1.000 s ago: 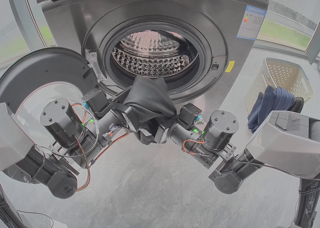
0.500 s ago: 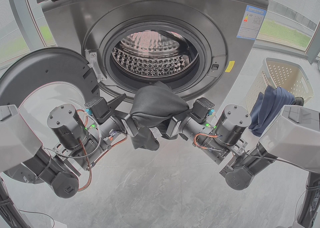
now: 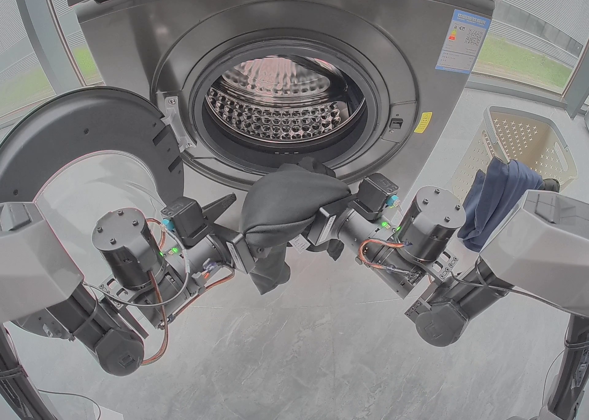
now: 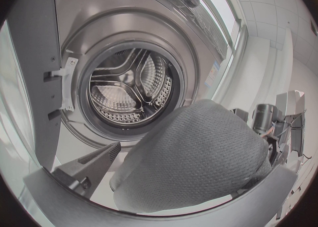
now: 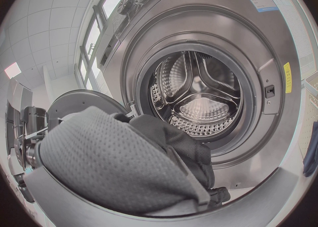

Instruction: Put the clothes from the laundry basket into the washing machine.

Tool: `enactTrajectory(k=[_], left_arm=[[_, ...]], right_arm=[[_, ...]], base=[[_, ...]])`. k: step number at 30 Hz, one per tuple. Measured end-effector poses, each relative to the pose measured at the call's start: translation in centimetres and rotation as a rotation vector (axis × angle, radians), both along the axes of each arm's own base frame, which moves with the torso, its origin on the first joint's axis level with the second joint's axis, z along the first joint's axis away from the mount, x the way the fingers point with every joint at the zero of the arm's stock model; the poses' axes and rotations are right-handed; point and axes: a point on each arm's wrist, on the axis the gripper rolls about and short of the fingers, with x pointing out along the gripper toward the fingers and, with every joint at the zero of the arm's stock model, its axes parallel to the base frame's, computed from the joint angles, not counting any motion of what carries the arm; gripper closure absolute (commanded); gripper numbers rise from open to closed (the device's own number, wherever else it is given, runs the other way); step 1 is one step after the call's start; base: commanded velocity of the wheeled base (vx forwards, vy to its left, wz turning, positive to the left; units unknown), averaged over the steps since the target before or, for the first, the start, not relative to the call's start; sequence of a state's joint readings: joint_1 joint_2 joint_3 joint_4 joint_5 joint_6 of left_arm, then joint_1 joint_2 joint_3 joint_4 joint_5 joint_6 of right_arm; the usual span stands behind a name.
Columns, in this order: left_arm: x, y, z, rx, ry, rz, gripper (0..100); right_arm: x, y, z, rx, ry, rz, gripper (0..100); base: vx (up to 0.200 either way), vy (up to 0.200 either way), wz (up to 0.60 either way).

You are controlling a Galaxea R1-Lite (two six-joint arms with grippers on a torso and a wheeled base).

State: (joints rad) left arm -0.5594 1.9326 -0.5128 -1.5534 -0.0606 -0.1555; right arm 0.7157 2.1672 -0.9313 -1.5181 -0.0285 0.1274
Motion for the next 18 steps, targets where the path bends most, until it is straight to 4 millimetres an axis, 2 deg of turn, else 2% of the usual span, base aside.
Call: enactTrajectory(k=[12,18], left_arm=[[-1.6,0.8,-3.4,0.158,0.081,-0.091,0],[-1.0,0.3,-4.4,0.168,0.102,-0.098,0]], right_arm=[[-0.1,0.2,1.3,0.013,-0.006,0.002,100],[-0.7,0.7,1.8,0.032,-0.008,0.006,100]], base=[[0.0,0.0,0.0],[0.0,0.0,0.0]])
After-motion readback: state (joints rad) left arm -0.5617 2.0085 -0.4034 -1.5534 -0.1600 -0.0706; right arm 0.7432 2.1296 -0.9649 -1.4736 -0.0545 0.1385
